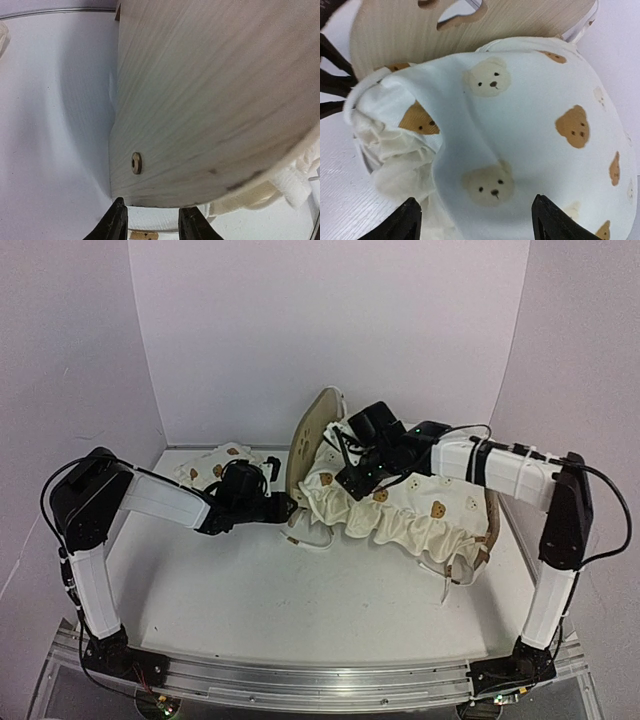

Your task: Set up the pet bed

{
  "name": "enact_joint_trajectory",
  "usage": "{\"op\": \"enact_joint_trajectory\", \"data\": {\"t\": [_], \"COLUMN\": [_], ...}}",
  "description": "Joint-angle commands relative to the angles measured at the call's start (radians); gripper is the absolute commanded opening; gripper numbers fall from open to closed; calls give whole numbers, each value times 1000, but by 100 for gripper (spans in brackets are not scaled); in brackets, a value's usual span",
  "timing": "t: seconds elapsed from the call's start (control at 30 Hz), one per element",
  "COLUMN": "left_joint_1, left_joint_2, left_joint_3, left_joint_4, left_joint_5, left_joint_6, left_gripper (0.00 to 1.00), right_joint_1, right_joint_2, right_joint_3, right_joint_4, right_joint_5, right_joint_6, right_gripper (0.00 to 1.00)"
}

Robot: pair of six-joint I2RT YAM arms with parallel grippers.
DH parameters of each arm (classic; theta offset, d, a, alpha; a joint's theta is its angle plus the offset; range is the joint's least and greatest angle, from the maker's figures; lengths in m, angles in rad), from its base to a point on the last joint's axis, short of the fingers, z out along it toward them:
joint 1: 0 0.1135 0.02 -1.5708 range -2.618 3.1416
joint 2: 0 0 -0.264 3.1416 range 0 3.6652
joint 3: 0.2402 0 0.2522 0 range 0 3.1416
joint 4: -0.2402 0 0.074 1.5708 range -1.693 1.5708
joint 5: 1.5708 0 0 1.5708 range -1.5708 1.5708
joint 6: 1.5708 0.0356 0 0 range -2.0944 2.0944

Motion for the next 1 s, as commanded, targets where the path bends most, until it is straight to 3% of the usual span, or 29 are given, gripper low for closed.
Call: {"op": "enact_joint_trajectory", "data": {"t": [0.0,0.13,0.23,0.43,0.6,0.67,0.97], "left_joint_1": [8,8,9,10,10,8,9], "left_joint_2": [21,34,33,34,2,-18,-86], "left_joint_3": [63,87,93,118,123,120,133], "left_joint_4": [54,56,56,55,54,50,31], "left_joint_5": [-12,2,-5,11,19,13,11], "left_joint_6": [33,47,65,119,156,168,183], "left_gripper": [34,30,26,15,5,0,0], "right_joint_1": [-5,27,52,53,52,52,96], "right_joint_2": [-136,-149,-140,-73,-118,-135,-157], "right_joint_3": [-45,-97,-133,-154,-332,-387,-560], "right_joint_4": [-48,-3,71,148,280,320,670], "right_joint_5": [-187,-382,-442,-446,-443,-440,-393], "right_joint_6": [95,78,42,61,80,118,467], "right_gripper": [81,82,79,59,56,55,52]}}
